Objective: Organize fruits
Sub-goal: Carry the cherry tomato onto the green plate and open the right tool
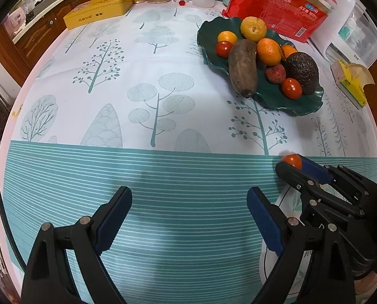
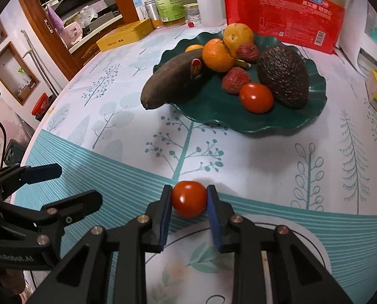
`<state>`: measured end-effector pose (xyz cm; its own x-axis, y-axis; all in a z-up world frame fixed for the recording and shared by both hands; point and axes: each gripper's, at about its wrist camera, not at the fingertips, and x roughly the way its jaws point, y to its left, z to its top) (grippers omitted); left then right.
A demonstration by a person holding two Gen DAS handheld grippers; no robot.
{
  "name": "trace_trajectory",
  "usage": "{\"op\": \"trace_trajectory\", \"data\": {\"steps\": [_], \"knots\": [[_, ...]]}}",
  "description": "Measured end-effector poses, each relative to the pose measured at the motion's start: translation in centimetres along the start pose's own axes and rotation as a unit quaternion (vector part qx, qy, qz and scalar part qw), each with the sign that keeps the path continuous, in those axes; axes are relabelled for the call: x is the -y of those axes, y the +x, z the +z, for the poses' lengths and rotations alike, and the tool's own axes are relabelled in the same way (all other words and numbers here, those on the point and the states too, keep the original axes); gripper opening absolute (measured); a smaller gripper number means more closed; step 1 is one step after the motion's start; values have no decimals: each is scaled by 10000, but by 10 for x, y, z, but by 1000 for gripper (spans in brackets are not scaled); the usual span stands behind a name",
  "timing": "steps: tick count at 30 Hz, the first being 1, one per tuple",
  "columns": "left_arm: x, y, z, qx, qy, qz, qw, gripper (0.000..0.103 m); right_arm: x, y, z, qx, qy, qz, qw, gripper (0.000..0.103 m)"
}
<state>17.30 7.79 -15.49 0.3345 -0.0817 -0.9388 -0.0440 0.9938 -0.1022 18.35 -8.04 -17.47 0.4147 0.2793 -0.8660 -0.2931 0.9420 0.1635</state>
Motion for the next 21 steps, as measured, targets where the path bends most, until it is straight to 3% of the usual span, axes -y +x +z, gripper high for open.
{"op": "trace_trajectory", "data": {"steps": [12,21], "knots": [[7,-41,0,147,6,-152,9998,91,7,-53,-11,64,320,-141,9994,27],[15,-122,49,749,324,-52,9967,92,1,-165,35,867,248,-90,9959,26]]}}
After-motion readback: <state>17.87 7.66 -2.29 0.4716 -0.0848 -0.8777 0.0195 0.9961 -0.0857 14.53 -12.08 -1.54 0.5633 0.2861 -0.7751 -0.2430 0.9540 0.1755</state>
